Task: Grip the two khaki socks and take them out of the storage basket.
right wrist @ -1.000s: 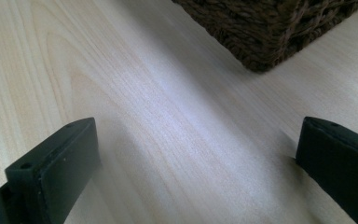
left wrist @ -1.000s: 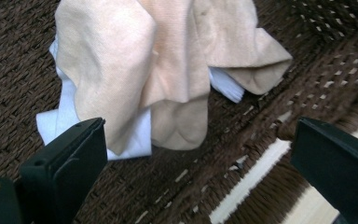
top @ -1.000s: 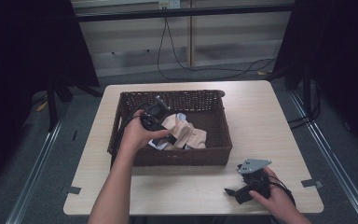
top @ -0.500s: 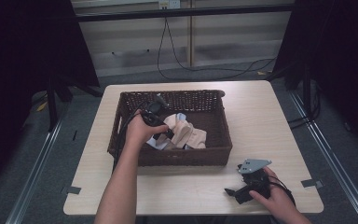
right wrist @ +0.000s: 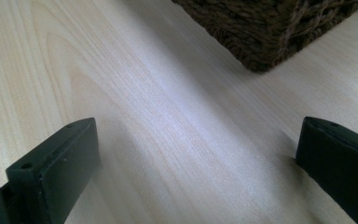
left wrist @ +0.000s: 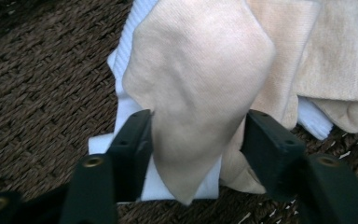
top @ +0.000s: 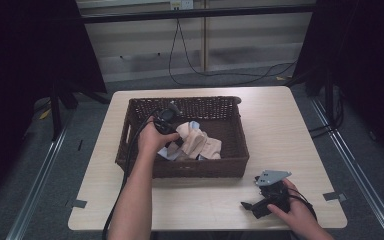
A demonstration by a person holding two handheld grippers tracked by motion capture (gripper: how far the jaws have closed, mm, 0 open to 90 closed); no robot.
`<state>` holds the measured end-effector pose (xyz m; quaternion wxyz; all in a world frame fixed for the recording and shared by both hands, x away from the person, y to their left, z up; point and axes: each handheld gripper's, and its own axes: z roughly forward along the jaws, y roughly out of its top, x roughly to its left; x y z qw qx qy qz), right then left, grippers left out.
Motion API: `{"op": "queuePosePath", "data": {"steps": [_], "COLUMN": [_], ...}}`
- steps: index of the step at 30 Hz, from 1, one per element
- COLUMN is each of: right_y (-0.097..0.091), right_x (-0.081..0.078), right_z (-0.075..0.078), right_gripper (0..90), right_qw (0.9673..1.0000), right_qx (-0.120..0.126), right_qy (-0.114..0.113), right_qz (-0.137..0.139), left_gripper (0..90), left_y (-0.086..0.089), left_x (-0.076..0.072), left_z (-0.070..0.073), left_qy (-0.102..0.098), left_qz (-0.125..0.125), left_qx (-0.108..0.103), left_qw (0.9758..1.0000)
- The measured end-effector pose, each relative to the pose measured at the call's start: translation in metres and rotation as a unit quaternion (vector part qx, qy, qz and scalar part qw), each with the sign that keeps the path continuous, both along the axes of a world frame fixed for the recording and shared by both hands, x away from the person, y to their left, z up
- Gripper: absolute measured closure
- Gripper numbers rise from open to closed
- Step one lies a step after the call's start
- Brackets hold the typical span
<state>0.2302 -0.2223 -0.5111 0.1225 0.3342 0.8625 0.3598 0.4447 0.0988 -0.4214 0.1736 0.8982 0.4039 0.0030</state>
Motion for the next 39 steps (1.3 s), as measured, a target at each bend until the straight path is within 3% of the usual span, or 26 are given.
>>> {"op": "queuePosePath", "data": {"steps": [2,4,6,9,14,19,24,39], "right_y": [0.0,0.0,0.0,0.0,0.0,0.0,0.0,0.0], "right_x": [0.0,0.0,0.0,0.0,0.0,0.0,0.0,0.0], "right_z": [0.0,0.0,0.0,0.0,0.0,0.0,0.0,0.0], "right_gripper": [0.0,0.0,0.0,0.0,0.0,0.0,0.0,0.0], "right_qw": [1.0,1.0,1.0,1.0,1.0,1.0,1.0,1.0], "right_qx": [0.0,0.0,0.0,0.0,0.001,0.001,0.001,0.001], "right_qy": [0.0,0.0,0.0,0.0,0.0,0.001,0.002,0.001], "right_qz": [0.0,0.0,0.0,0.0,0.001,0.001,0.0,0.0], "left_gripper": [59.5,76.7,85.2,86.5,86.6,86.7,86.8,86.8], "left_y": [-0.002,-0.002,-0.003,-0.002,0.006,0.015,0.018,0.018], "left_x": [0.0,0.001,0.0,-0.001,-0.004,-0.007,-0.011,-0.025], "left_z": [-0.002,-0.001,-0.001,0.002,0.014,0.029,0.041,0.08], "left_qy": [0.004,0.007,0.009,0.017,0.03,0.043,0.06,0.075], "left_qz": [-0.011,-0.014,-0.015,-0.028,-0.018,-0.017,-0.02,-0.046], "left_qx": [0.002,-0.001,-0.001,0.011,0.013,-0.005,-0.009,-0.006], "left_qw": [0.9999,0.9999,0.9998,0.9994,0.9993,0.9989,0.998,0.9961]}}
